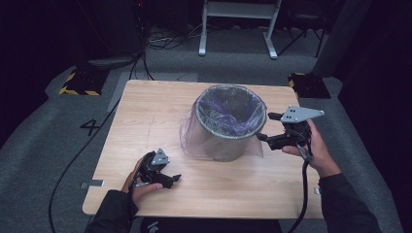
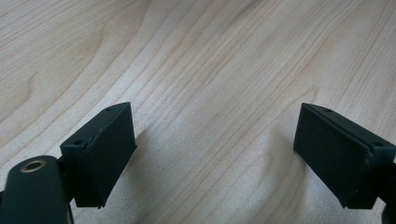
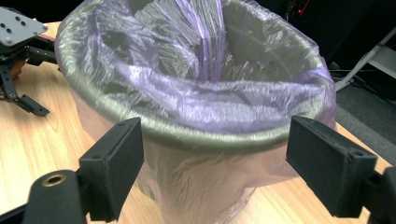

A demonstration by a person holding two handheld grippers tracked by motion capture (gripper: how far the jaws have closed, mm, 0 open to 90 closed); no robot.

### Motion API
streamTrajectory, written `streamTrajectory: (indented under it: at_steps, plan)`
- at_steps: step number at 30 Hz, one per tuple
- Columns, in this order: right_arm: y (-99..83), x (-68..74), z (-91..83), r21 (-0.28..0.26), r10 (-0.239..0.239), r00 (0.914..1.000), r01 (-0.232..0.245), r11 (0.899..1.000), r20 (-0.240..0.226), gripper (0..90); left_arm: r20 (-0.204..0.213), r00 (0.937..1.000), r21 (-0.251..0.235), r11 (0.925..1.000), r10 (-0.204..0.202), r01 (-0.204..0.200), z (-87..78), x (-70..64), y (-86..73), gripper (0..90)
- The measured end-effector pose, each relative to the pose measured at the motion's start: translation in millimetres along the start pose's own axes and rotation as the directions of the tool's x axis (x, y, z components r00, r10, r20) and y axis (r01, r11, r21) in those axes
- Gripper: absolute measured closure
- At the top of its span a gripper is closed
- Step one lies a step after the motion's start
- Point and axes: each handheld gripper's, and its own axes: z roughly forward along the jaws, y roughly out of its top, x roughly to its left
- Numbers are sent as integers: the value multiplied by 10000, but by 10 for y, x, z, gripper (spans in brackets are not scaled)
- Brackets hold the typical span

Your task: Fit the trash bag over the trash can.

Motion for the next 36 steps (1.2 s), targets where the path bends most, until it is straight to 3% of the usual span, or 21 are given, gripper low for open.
streamTrajectory:
  at_steps: [13, 36]
  plan:
    - [-170, 75, -46, 251, -199, 9996, 195, 9995, 177, 186, 6, 10000, 0, 10000, -13, 13, 0, -1, 0, 122]
    - [-645, 218, 42, 1324, -317, 9994, 293, 9908, 160, 185, 8, 10000, -2, 10000, -16, 16, 0, -1, 0, 122]
